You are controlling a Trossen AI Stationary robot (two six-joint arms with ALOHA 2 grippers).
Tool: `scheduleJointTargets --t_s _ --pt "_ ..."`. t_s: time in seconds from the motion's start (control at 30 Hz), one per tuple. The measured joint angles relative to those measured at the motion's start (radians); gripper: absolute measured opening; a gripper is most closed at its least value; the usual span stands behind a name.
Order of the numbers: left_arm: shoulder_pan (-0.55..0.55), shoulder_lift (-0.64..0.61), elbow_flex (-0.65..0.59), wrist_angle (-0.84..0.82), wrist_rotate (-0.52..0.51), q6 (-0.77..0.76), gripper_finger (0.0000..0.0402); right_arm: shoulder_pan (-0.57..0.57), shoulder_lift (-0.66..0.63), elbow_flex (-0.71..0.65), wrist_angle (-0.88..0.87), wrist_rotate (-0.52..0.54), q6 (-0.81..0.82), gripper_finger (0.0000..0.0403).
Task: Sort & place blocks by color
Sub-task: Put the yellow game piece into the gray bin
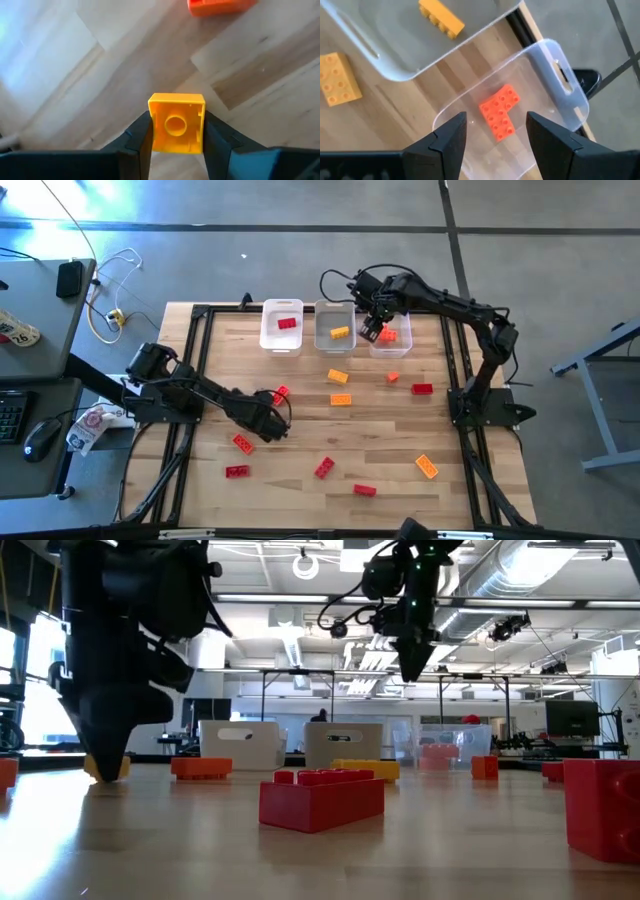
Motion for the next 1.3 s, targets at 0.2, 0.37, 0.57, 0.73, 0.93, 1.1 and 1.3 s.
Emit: scheduleJointTargets --t_s 0.2,0.37,0.57,0.73,0.93,1.1,1.3 --pt "0.001 -0.041 -0.001 0.003 -0.078 0.036 0.0104 0.049 -0.019 0.0 -0.049 -0.007 0.011 0.0193" --pt "0.013 -0.115 0.0 0.011 -0.092 0.089 0.0104 0.096 -0.026 0.0 -0.099 0.003 0.043 0.0193" --pt "0.045 -0.249 0.0 0.104 -0.156 0.212 0.0104 0.146 -0.028 0.0 -0.143 0.088 0.072 0.0193" --pt "0.122 -0.351 0.0 0.238 -0.208 0.358 0.0104 0.164 -0.028 0.0 -0.146 0.115 0.08 0.0193" --pt "0.239 -0.402 0.001 0.424 -0.175 0.563 0.0104 0.169 -0.044 0.0 -0.155 0.121 0.099 0.0193" --pt "0.34 -0.402 0.001 0.556 -0.091 0.692 0.0104 0.169 -0.085 0.0 -0.15 0.129 0.107 0.0193" --pt "0.45 -0.39 0.001 0.709 -0.042 0.796 0.0104 0.169 -0.14 0.0 -0.144 0.131 0.143 0.0193"
